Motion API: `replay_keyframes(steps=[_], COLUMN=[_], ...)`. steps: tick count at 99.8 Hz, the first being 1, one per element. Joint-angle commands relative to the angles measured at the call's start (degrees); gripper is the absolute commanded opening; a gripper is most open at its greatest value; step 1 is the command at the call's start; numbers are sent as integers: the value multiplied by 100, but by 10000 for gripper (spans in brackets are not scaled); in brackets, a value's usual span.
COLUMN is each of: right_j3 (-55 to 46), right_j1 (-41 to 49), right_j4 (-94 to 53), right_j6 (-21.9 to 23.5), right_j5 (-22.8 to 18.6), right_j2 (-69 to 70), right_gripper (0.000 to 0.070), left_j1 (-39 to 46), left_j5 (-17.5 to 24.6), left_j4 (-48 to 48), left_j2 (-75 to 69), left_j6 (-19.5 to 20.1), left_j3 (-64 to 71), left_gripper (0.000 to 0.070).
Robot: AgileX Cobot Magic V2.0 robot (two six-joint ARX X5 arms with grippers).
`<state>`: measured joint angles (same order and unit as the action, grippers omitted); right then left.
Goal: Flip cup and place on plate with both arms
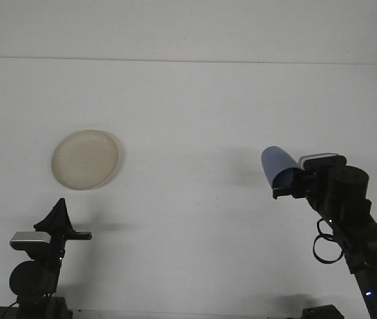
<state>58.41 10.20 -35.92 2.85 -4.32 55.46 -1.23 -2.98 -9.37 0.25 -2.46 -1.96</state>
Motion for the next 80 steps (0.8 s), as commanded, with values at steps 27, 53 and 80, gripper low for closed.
replay_keyframes(steps=[27,53,80], right_j3=[1773,2645,3209], right_j1=[1443,2186,2767], right_j4=[-2107,-2927,-3410], right_j6=[79,-125,-328], right_j5=[-11,96,151], right_j2=[1043,2492,3888], right_gripper=[1,1,3], left_j1=[11,11,11], left_j5=[28,28,28], left_j4=[-61,-61,-61], left_j2=[-7,-7,-7], left_j6=[24,24,24], left_j3=[105,105,105], left_gripper=[12,12,12])
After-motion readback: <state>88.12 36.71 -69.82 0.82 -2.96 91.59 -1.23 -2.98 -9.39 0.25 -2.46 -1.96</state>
